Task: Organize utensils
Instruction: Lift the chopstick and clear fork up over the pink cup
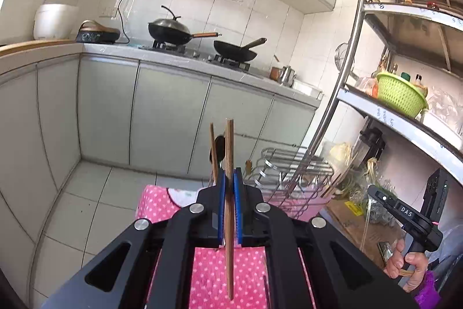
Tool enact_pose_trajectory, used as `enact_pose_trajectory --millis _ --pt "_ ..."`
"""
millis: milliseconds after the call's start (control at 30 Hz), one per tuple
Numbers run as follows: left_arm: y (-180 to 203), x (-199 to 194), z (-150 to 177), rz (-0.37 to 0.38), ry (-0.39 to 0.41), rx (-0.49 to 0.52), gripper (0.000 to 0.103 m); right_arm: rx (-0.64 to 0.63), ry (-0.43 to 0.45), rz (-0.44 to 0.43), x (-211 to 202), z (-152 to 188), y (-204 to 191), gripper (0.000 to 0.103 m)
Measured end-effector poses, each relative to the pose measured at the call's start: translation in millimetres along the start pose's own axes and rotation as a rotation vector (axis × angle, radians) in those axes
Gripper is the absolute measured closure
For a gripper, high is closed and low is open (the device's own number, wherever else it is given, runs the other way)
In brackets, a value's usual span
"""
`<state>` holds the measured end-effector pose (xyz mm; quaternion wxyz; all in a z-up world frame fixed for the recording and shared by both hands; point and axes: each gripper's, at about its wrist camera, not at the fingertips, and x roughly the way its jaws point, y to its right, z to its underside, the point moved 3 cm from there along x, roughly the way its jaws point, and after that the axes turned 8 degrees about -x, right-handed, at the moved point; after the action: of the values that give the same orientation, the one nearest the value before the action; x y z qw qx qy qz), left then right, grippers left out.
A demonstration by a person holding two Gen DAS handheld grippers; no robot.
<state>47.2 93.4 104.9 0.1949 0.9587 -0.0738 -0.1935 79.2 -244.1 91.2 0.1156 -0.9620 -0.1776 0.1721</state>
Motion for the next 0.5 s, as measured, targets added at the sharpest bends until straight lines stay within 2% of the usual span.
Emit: enact_pose_trajectory --millis 200,367,500 --pt "21 -4 -53 0.067 0.095 -0.011 0.098 -0.083 0.176 0.036 14 -53 -5 0.099" --pt "31 9 -87 0.055 0.168 0.006 0.098 -0.133 0.29 0.068 31 -79 -2 0.099" --pt "30 35 -100 0.016 0.176 0.011 0.098 -0.16 0.321 0.109 49 -86 1 0.099"
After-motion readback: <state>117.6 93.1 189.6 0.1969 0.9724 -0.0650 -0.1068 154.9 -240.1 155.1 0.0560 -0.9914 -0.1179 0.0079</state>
